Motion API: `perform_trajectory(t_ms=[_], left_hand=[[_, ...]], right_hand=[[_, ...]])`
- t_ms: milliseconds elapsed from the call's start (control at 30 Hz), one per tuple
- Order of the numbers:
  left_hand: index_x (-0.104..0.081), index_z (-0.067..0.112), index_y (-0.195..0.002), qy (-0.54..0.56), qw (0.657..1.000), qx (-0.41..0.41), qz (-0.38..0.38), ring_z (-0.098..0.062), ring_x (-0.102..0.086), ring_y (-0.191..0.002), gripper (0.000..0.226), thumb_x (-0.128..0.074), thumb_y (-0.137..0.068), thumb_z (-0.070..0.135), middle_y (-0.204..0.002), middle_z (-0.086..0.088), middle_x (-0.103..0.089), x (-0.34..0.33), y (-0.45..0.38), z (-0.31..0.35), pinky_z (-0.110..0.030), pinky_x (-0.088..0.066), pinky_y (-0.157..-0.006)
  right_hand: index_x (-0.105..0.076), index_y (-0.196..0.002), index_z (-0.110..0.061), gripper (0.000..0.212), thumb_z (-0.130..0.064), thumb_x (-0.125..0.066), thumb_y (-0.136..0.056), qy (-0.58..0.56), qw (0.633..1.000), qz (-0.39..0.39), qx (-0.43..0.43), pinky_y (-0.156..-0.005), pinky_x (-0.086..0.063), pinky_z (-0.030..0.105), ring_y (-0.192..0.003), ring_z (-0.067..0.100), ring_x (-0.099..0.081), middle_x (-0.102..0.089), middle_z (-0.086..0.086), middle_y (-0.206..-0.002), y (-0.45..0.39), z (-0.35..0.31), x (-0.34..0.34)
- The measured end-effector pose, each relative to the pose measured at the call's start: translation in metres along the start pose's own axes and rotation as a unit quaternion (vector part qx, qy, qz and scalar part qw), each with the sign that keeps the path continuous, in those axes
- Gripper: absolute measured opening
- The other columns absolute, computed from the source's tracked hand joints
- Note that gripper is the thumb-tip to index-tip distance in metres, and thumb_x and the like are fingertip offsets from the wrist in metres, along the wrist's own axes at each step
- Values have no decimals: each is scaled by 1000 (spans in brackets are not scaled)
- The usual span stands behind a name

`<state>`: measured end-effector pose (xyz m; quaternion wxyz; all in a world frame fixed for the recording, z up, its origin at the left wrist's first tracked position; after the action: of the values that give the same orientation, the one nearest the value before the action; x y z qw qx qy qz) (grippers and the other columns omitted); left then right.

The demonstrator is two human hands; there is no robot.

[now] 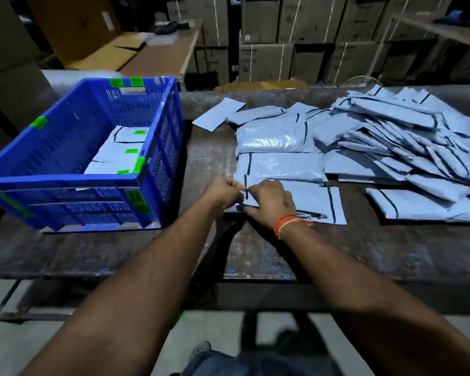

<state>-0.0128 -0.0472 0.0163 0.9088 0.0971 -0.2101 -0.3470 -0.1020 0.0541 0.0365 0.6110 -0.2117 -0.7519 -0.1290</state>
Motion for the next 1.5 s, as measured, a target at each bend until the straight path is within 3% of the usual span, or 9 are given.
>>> perform_trajectory(t_ms=[133,300,500,667,833,1000,1167,1367,1500], left_hand=[[-64,20,-89,209,977,-37,13,-6,-59,-59,13,-61,-97,11,-69,3,-64,5,9,25,-17,-40,-52],[-64,24,-85,292,953,7,85,-22,-61,-75,10,-71,-91,21,-83,-2,-66,17,5,-1,-30,-50,-62],[-58,38,-105,356,934,-23,-19,-18,-67,-91,20,-72,-91,38,-108,6,-69,9,29,-1,-36,-52,-74],[-57,14,-120,268,960,-54,54,-18,-65,-64,37,-69,-89,-2,-111,-19,-69,22,61,-37,-27,-54,-55],[-72,24,-94,-17,993,-53,102,-14,-66,-93,21,-79,-80,11,-103,7,-72,28,92,-96,-26,-49,-81],[-72,31,-97,-308,932,-60,178,-21,-56,-105,19,-69,-79,26,-122,1,-57,26,111,-86,-31,-49,-89],[-60,21,-134,-399,845,-334,120,-31,-41,-135,42,-58,-93,33,-151,-12,-42,-18,113,-51,-43,-40,-105],[-32,41,-153,-491,840,-231,12,-35,-15,-152,52,-27,-103,52,-166,-10,-19,-38,96,-88,-58,-23,-119],[-16,54,-154,-502,842,-188,61,-35,-5,-153,50,-26,-104,54,-168,-8,-8,-17,98,-104,-59,-13,-119]], right_hand=[[-69,-117,-18,32,-17,-57,-87,-128,978,162,-26,-80,-47,37,-100,33,-59,-67,11,-104,-1,6,41],[-63,-108,-19,21,-14,-62,-88,-333,862,372,-91,-67,-41,23,-76,12,-60,-66,-5,-88,27,16,112],[-46,-126,-29,51,-3,-64,-86,-618,681,341,-192,-59,-61,35,-89,11,-68,-55,-20,-107,58,45,97],[-47,-136,-30,67,-1,-70,-80,-555,754,238,-257,-86,-57,34,-105,17,-65,-63,0,-125,100,70,19],[-52,-141,-14,64,-7,-73,-81,-374,877,120,-277,-99,-40,27,-124,28,-56,-60,13,-134,145,76,-33],[-58,-135,-19,56,-18,-70,-80,-179,944,104,-258,-95,-43,37,-113,37,-53,-54,15,-123,150,68,-34],[-39,-150,-29,60,-41,-53,-93,2,987,118,-106,-105,-36,49,-144,30,-28,-34,8,-156,137,24,-22],[-20,-157,-36,75,-56,1,-87,40,997,-40,-55,-116,-20,51,-153,30,-4,-11,7,-166,129,26,-64],[-17,-155,-46,58,-55,-14,-97,54,989,-50,-126,-114,-20,50,-152,35,-4,-8,5,-167,147,62,-64]])
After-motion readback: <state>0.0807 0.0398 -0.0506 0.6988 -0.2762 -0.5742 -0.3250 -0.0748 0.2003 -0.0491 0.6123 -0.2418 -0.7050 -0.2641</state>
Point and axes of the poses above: each hand's wrist, its own y-axis away from the middle knuckle, its own x-axis out of the back of the hand, z = x × y, the point moved 8 cm from there along -y, towards the middle knuckle
